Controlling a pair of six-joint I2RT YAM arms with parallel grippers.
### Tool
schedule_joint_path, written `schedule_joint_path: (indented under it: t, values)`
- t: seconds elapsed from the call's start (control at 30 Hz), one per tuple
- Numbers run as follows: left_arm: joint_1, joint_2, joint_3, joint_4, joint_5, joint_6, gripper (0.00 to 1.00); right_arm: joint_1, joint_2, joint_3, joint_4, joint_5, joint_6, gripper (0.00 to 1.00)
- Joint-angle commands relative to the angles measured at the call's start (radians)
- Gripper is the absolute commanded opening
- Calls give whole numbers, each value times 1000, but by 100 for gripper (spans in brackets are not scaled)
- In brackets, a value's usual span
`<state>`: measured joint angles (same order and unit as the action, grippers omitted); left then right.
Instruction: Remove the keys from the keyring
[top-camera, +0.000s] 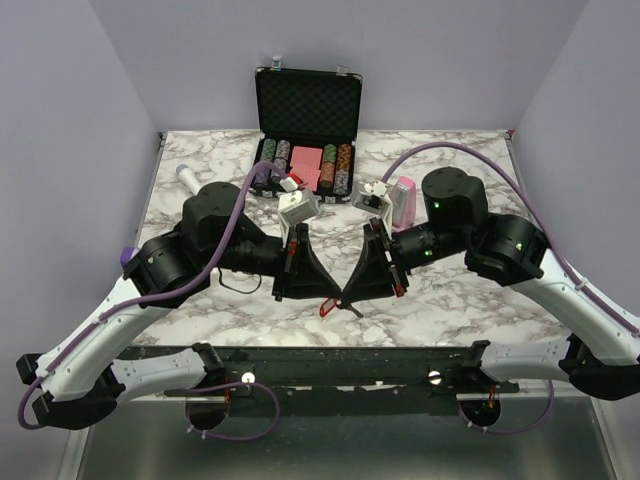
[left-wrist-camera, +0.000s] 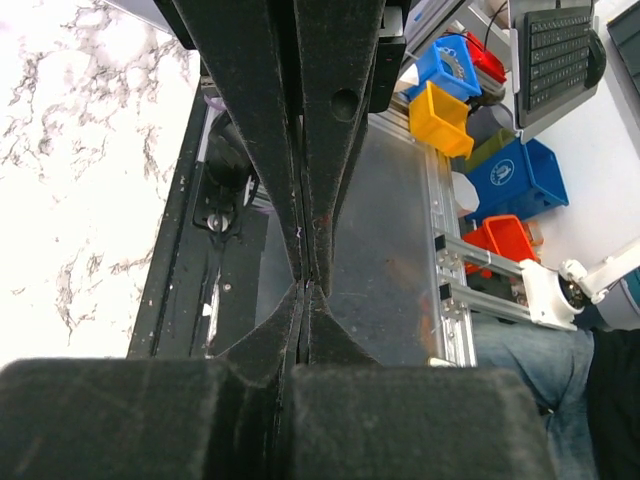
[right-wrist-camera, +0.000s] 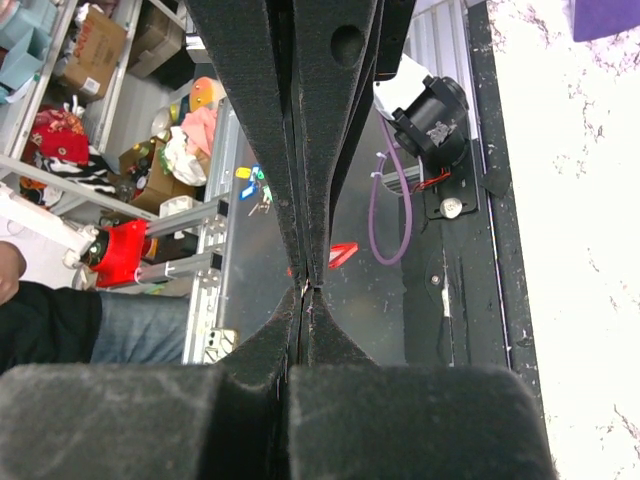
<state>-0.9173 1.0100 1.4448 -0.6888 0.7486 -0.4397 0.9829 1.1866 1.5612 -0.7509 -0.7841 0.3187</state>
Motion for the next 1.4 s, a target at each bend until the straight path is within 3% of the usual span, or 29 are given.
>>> schedule_joint_path:
  t: [0.0, 0.53, 0.97, 1.27, 1.3, 1.37]
  values:
    - [1, -28, -46, 43, 51, -28, 0, 5, -33, -15, 114, -4, 31, 1]
    - [-43, -198, -248, 351, -219, -289, 0, 5, -122, -208, 484, 161, 206, 1]
    - [-77, -241, -307, 350, -506, -355, 0, 3, -113, -291, 742, 215, 335, 1]
    - [-95, -237, -301, 296, -580, -338, 0, 3, -105, -310, 792, 187, 367, 1]
    - [-94, -235, -285, 266, -580, -320, 3, 7, -105, -308, 783, 181, 364, 1]
    - [-94, -225, -235, 203, -580, -277, 25, 5, -108, -299, 754, 174, 352, 1]
